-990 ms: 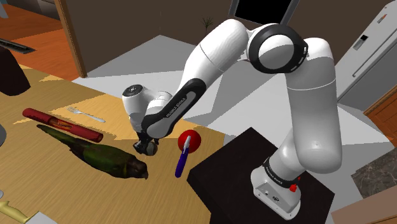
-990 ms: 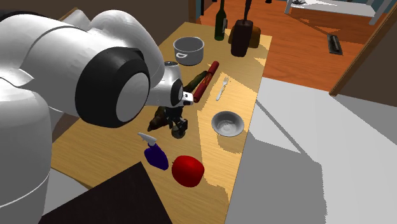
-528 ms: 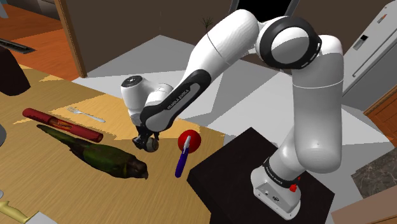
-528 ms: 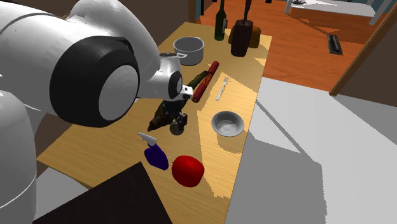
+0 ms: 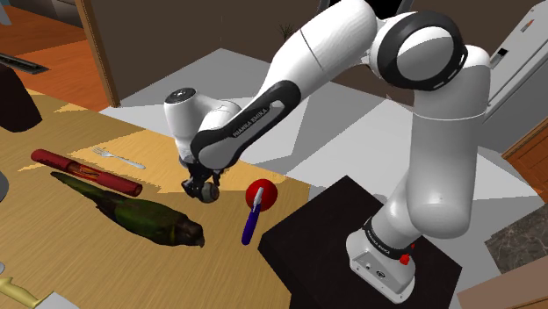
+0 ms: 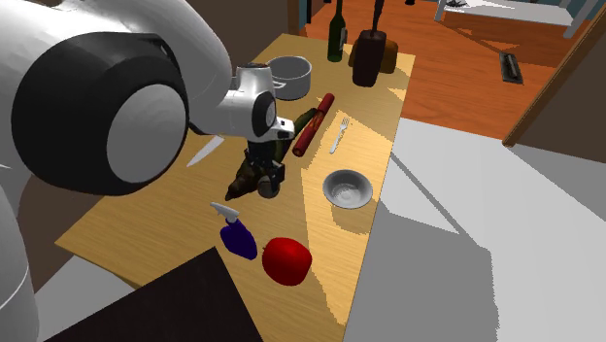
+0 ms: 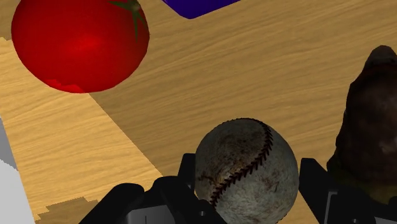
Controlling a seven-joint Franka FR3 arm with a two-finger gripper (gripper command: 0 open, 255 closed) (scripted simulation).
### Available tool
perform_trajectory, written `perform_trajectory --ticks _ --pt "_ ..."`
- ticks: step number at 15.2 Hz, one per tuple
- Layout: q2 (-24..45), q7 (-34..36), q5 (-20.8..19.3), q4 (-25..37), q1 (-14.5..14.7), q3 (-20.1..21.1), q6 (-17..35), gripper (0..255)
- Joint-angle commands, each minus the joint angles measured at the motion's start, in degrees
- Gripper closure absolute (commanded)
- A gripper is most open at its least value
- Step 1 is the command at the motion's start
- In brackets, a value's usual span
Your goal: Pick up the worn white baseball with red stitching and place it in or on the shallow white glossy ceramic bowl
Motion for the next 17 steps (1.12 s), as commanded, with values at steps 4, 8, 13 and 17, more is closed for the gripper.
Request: perform_trajectory --ticks 4,8,13,17 --pt "-1.06 -1.80 0.71 1.49 -1.00 0.07 -2.37 255" --pt "2.67 -5.92 0.18 8.69 -2.88 -1.49 -5.50 255" --pt "8.44 -10.94 -0.29 19.63 -4.76 -3.21 -10.19 255" --pt "14.21 -14.94 -0.53 30.52 -5.82 -4.44 -14.84 255"
